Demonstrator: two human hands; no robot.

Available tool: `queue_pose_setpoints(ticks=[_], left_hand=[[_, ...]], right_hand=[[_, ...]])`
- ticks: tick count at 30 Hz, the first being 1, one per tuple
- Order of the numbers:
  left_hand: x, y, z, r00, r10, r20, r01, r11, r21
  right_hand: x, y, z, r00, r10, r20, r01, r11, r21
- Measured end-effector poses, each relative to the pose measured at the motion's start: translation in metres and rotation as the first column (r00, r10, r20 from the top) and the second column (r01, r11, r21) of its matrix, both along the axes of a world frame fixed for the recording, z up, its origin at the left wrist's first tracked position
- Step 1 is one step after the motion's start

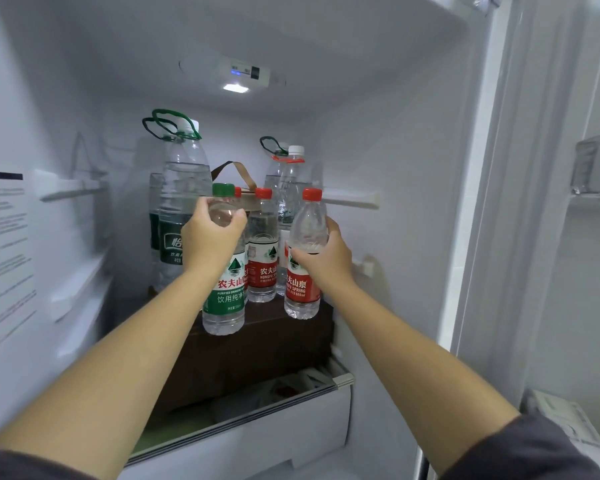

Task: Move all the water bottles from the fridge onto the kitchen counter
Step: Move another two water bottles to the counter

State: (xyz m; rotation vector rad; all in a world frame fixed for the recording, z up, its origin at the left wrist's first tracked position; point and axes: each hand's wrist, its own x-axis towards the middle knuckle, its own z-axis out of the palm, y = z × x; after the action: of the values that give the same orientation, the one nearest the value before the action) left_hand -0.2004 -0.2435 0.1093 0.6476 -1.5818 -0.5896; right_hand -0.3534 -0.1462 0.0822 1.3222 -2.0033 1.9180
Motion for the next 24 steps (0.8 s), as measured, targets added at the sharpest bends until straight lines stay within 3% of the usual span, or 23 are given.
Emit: queue_pose_setpoints(ticks=[6,16,24], left_hand=[[0.006,0.004,-0.036,0.989,-0.130,-0.074,0.138,0.983,0.119],[0.002,-0.014,-0.076,0.976,-0.196,-0.094,0.215,0.936,0.279],[0.008,0.035,-0.076,0.983,-0.144,-0.113,0.159,0.978,0.138]], right_hand=[[0.000,-0.009,-0.013,0.973,0.107,0.204,-0.116,0.993,0.033],[-0.004,-0.019,-0.031,0.946,0.195,0.258,-0.212,0.977,0.036],[0.028,0.025,-0.037,0.973,0.042,0.225,-0.024,0.996,-0.081]])
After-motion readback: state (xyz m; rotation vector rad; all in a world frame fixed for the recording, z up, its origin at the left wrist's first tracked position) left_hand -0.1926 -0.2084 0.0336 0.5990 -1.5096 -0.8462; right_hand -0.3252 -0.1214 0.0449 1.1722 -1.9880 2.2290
